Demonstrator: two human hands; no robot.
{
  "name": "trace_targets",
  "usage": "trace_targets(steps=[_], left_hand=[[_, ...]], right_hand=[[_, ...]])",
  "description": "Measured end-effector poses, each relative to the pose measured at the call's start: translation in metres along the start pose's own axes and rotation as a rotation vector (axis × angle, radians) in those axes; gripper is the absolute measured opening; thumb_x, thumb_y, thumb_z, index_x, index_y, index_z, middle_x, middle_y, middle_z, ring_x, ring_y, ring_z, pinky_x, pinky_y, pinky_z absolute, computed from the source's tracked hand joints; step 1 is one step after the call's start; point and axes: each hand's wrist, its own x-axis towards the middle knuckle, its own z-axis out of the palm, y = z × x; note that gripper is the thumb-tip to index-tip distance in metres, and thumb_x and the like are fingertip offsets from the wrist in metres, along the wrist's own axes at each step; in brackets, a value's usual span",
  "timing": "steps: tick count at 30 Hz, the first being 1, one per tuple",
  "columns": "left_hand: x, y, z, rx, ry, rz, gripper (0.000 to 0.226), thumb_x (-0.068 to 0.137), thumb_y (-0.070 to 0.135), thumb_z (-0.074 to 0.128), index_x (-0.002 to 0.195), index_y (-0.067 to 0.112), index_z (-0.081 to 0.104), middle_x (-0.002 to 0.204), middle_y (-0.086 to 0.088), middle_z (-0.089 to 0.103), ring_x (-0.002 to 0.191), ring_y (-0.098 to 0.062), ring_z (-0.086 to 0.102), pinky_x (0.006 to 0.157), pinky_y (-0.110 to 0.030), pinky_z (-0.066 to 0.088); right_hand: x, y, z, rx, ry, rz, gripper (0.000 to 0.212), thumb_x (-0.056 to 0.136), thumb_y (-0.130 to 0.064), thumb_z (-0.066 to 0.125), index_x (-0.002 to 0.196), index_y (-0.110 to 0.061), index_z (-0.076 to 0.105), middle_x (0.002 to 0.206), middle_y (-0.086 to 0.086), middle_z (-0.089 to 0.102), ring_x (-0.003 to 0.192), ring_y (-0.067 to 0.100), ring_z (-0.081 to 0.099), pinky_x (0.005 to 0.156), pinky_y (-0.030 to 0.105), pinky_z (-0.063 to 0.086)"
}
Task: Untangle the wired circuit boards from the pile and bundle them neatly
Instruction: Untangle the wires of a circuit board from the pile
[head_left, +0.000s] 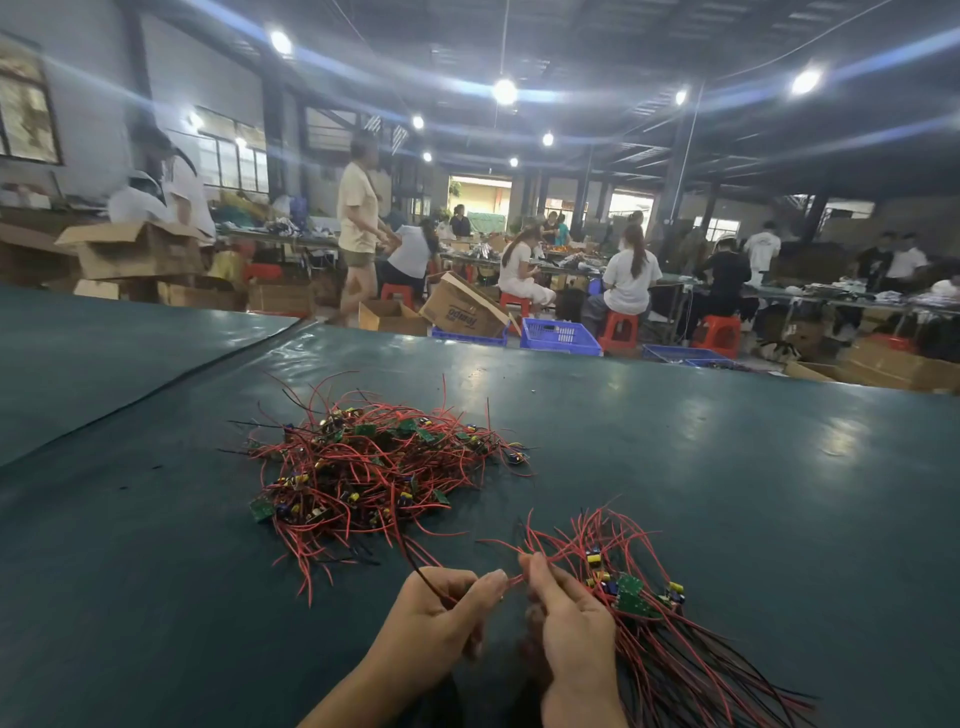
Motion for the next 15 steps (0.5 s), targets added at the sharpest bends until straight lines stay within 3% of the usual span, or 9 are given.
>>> trace_targets(steps=[2, 6, 10, 15], left_hand=[[0.0, 0.001, 0.0, 0.002, -0.01, -0.002, 0.05, 0.085, 0.044, 0.059, 0.047, 0.012, 0.056, 0.043, -0.003, 0.053, 0.042, -0.015, 0.046, 0.051, -0.023, 0.039], [0.0, 0.002, -0.003, -0.023, -0.041, -0.016, 0.065, 0.078, 0.055, 0.059, 0.053, -0.005, 0.054, 0.043, -0.004, 0.053, 0.042, -0.016, 0.043, 0.051, -0.024, 0.038], [-0.001, 0.003, -0.003, -0.02, -0.096, -0.017, 0.052, 0.081, 0.053, 0.058, 0.049, 0.012, 0.055, 0.043, 0.0, 0.053, 0.041, -0.012, 0.045, 0.052, -0.023, 0.039], [0.002, 0.003, -0.009, -0.039, -0.046, -0.025, 0.054, 0.084, 0.048, 0.057, 0.046, 0.01, 0.055, 0.043, -0.003, 0.054, 0.044, -0.015, 0.045, 0.055, -0.025, 0.04]], right_hand=[[0.004, -0.006, -0.007, 0.086, 0.036, 0.042, 0.016, 0.087, -0.014, 0.068, 0.074, -0.008, 0.074, 0.043, -0.003, 0.039, 0.031, 0.006, 0.027, 0.033, 0.016, 0.026], [0.017, -0.02, -0.023, 0.256, 0.047, 0.046, 0.014, 0.092, -0.015, 0.061, 0.086, -0.008, 0.071, 0.049, -0.006, 0.041, 0.029, 0.002, 0.027, 0.03, 0.013, 0.024], [0.025, -0.027, -0.031, 0.346, 0.05, 0.044, 0.016, 0.096, -0.018, 0.056, 0.093, -0.008, 0.068, 0.054, -0.006, 0.041, 0.03, 0.001, 0.028, 0.029, 0.012, 0.023], [0.02, -0.018, -0.023, 0.191, 0.01, -0.054, 0.021, 0.087, -0.027, 0.066, 0.082, -0.009, 0.076, 0.052, -0.008, 0.044, 0.033, 0.003, 0.026, 0.03, 0.015, 0.023]])
